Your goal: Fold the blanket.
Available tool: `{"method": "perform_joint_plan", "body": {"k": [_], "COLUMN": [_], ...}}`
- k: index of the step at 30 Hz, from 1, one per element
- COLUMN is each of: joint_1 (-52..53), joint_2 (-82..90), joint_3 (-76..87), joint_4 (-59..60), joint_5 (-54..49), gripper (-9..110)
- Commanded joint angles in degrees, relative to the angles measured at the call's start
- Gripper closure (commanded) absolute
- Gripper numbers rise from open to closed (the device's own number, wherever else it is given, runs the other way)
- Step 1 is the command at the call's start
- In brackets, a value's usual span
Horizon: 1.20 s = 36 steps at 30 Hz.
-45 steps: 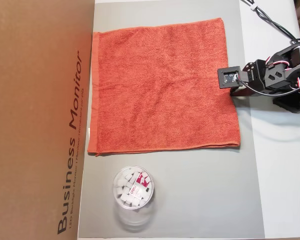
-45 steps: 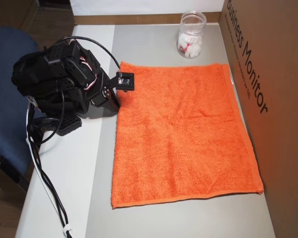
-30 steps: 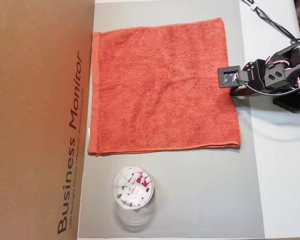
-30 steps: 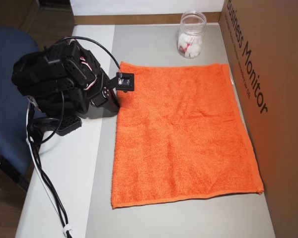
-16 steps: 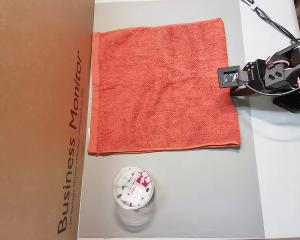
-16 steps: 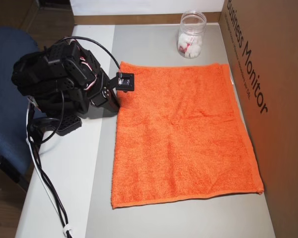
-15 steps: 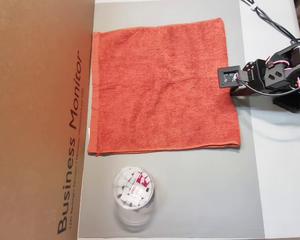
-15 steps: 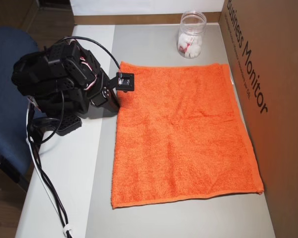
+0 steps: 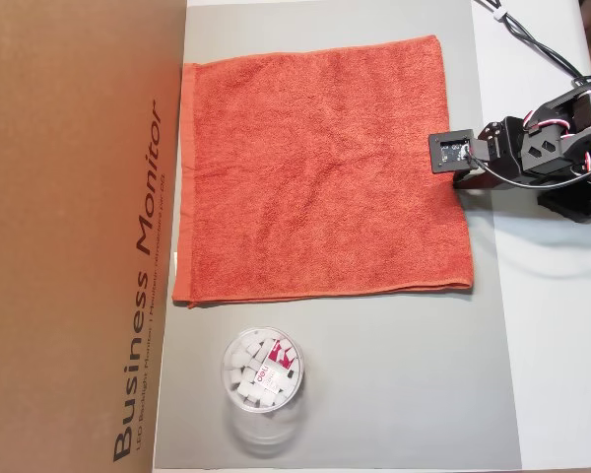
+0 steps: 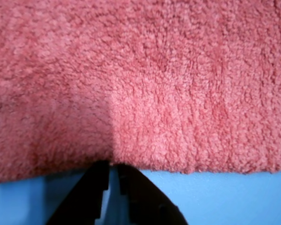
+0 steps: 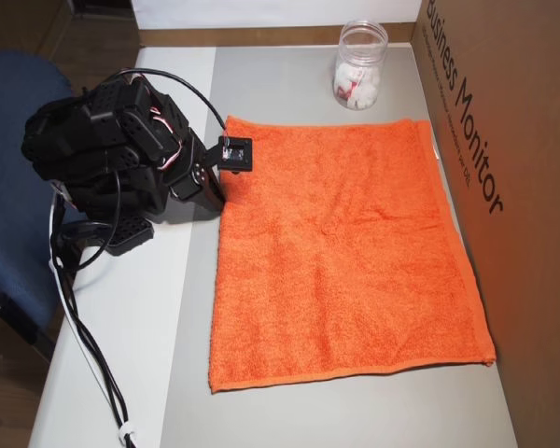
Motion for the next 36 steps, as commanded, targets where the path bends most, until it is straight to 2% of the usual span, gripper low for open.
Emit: {"method": "perform_joint_plan", "body": {"k": [1, 29, 36], "joint_1": [0.00, -0.97, -3.78], "joint_2": [0.35, -0.09, -0.44], "joint_3": [0.44, 0.44, -4.22], "joint_4": [0.09, -0.09, 0.35], "joint_5": [0.26, 0.26, 0.26], "gripper": [101, 101, 101]}}
